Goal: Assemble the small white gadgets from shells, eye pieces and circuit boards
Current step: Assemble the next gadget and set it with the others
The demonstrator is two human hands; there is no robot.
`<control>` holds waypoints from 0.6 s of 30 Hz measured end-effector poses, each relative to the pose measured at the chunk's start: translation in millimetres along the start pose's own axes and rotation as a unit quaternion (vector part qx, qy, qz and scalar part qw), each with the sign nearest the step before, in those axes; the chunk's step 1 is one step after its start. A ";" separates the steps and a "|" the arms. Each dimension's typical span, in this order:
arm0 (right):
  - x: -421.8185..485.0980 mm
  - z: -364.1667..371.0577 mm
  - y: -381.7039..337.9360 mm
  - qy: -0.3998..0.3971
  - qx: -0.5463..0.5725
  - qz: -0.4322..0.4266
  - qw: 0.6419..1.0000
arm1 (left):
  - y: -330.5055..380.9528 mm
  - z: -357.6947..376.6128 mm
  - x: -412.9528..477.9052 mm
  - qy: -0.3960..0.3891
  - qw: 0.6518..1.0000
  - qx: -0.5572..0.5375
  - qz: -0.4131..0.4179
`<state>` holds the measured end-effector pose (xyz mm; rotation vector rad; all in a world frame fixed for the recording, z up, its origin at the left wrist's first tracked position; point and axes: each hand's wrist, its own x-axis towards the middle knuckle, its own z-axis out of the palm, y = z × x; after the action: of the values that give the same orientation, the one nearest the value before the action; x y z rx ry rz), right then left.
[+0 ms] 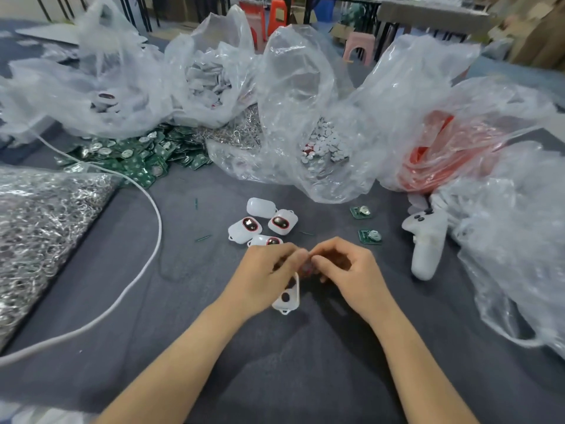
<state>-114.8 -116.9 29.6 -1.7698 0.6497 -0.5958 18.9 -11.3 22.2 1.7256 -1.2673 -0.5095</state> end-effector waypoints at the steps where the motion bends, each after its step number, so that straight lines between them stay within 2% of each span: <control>1: 0.9 0.5 2.3 0.011 -0.014 0.004 1.000 | 0.7 -2.7 -1.5 0.018 1.000 -0.015 -0.009; 4: 2.5 5.5 6.5 0.061 -0.064 0.006 0.996 | -0.7 -16.9 -9.0 0.067 0.997 -0.028 -0.036; 6: 2.3 5.3 7.0 0.074 -0.104 -0.015 0.992 | -2.7 -23.9 -20.6 0.082 0.996 0.018 -0.034; 8: 1.3 1.8 4.9 0.052 -0.142 -0.059 0.987 | 1.3 -24.9 -35.2 0.078 0.993 0.092 0.008; 11: -1.4 -0.5 5.4 -0.034 -0.215 -0.116 0.969 | 8.4 -11.5 -51.7 -0.019 0.981 0.180 0.076; 13: -1.5 -0.4 7.5 -0.057 -0.257 -0.124 0.957 | 10.6 -1.2 -52.3 -0.073 0.964 0.243 0.083; 15: -0.6 -1.5 8.2 -0.048 -0.258 -0.114 0.958 | 11.4 -2.0 -47.7 -0.056 0.960 0.260 0.089; 18: -0.1 -2.7 9.4 -0.026 -0.249 -0.100 0.963 | 11.8 -11.7 -39.6 0.009 0.956 0.278 0.091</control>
<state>-118.0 -121.0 21.3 -2.3359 0.6233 -0.5500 6.1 28.7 31.0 2.0273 -1.6428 -0.0189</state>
